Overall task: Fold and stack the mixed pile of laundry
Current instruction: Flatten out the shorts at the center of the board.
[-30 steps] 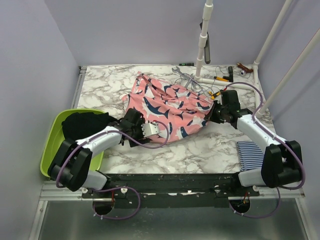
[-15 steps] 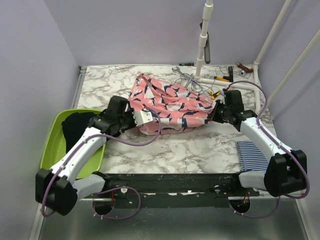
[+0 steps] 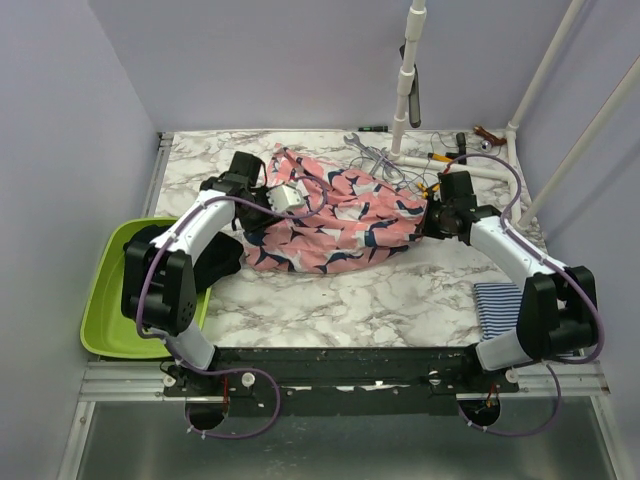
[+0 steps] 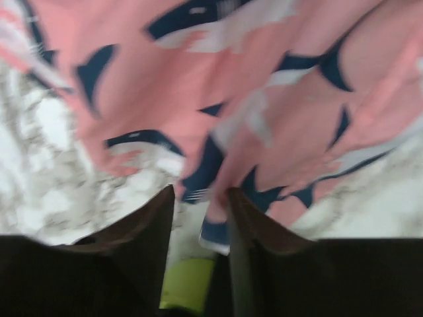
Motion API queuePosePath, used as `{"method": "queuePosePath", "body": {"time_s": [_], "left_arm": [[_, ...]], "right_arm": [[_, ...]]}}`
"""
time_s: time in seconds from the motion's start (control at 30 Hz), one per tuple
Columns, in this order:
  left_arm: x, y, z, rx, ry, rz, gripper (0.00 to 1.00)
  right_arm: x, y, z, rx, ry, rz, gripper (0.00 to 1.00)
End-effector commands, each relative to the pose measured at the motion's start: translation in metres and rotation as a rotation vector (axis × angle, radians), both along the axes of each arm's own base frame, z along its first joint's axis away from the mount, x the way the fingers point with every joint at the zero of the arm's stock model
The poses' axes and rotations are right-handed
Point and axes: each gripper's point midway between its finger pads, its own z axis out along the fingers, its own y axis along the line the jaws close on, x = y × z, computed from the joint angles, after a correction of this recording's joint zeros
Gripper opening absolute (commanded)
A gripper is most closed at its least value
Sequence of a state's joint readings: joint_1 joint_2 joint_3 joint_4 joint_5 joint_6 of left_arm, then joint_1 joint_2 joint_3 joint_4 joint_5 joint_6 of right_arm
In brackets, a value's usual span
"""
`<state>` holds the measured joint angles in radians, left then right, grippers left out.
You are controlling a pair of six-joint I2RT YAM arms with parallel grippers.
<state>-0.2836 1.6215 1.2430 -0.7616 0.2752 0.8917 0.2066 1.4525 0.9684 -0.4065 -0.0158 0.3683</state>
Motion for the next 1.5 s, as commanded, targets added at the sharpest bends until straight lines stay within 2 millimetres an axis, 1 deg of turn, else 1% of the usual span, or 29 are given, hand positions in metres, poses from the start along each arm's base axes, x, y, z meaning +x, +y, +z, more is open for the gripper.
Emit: {"method": "queuePosePath", "body": {"time_s": [0.0,0.03,0.07,0.1,0.13,0.17,0.2,0.27,0.33,0.37,0.4,0.47,0.53,0.63,0.7,0.77,0.87,0.93,1.03,1.1,1.17,1.2,1.23,1.3,1.33,1.4,1.47], "left_arm": [[0.074,0.029,0.039,0.04,-0.254,0.232,0.48],[0.082,0.032,0.043,0.043,-0.283,0.261,0.49],[0.083,0.034,0.045,0.036,-0.283,0.276,0.5],[0.077,0.033,0.044,0.025,-0.266,0.273,0.52],[0.068,0.029,0.046,0.001,-0.252,0.252,0.53],[0.053,0.022,0.042,-0.03,-0.224,0.207,0.55],[0.039,0.017,0.044,-0.056,-0.218,0.167,0.57],[0.008,0.007,0.041,-0.097,-0.188,0.092,0.59],[-0.019,0.003,0.027,-0.101,-0.129,0.03,0.59],[-0.028,0.005,0.017,-0.09,-0.101,0.018,0.57],[-0.032,0.009,0.008,-0.069,-0.089,0.019,0.55],[-0.032,0.02,-0.012,-0.011,-0.088,0.044,0.55],[-0.024,0.029,-0.023,0.035,-0.115,0.069,0.57],[-0.02,0.024,-0.031,0.027,-0.088,0.054,0.61],[-0.017,0.022,-0.036,0.027,-0.07,0.048,0.62],[-0.013,0.026,-0.043,0.054,-0.056,0.057,0.61],[-0.017,0.029,-0.054,0.077,-0.026,0.046,0.55],[-0.02,0.03,-0.056,0.082,-0.015,0.042,0.48],[-0.029,0.029,-0.056,0.072,0.007,0.026,0.33],[-0.037,0.026,-0.055,0.054,0.027,0.013,0.26],[-0.042,0.024,-0.055,0.041,0.039,0.006,0.15],[-0.044,0.024,-0.056,0.037,0.045,0.006,0.06],[-0.046,0.024,-0.057,0.033,0.05,0.01,0.0],[-0.05,0.022,-0.053,0.018,0.055,0.024,0.0],[-0.051,0.022,-0.046,0.011,0.05,0.035,0.0],[-0.055,0.024,-0.031,-0.002,0.038,0.061,0.0],[-0.062,0.027,-0.009,-0.016,-0.002,0.077,0.0]], "right_arm": [[0.013,-0.01,0.0,-0.042,-0.006,-0.022,0.0],[0.013,-0.01,-0.002,-0.041,-0.002,-0.021,0.0],[0.012,-0.009,-0.004,-0.04,0.004,-0.02,0.01],[0.012,-0.008,-0.005,-0.038,0.007,-0.018,0.0],[0.011,-0.009,-0.006,-0.038,0.01,-0.018,0.0],[0.011,-0.009,-0.007,-0.039,0.012,-0.018,0.01],[0.011,-0.009,-0.008,-0.038,0.011,-0.019,0.0],[0.011,-0.009,-0.009,-0.039,0.012,-0.018,0.0],[0.012,-0.008,-0.008,-0.034,0.012,-0.016,0.01],[0.012,-0.007,-0.008,-0.032,0.011,-0.014,0.0],[0.013,-0.007,-0.007,-0.03,0.009,-0.015,0.0],[0.013,-0.007,-0.005,-0.029,0.006,-0.015,0.0],[0.013,-0.007,-0.006,-0.03,0.005,-0.013,0.0],[0.013,-0.007,-0.009,-0.032,0.013,-0.012,0.0],[0.013,-0.007,-0.01,-0.032,0.014,-0.013,0.0],[0.012,-0.007,-0.01,-0.031,0.013,-0.012,0.0],[0.011,-0.007,-0.01,-0.032,0.012,-0.012,0.0],[0.01,-0.008,-0.01,-0.034,0.011,-0.011,0.0],[0.01,-0.008,-0.008,-0.033,0.008,-0.01,0.0],[0.01,-0.008,-0.006,-0.033,0.005,-0.009,0.01],[0.01,-0.008,-0.005,-0.035,0.003,-0.009,0.0],[0.009,-0.008,-0.005,-0.036,0.001,-0.009,0.0],[0.009,-0.009,-0.004,-0.037,0.002,-0.011,0.0],[0.006,-0.009,-0.002,-0.039,0.006,-0.01,0.0],[0.004,-0.009,-0.001,-0.036,0.011,-0.01,0.0],[-0.002,-0.01,0.003,-0.038,0.03,-0.01,0.0],[-0.015,-0.004,0.01,-0.007,0.058,0.021,0.01]]}}
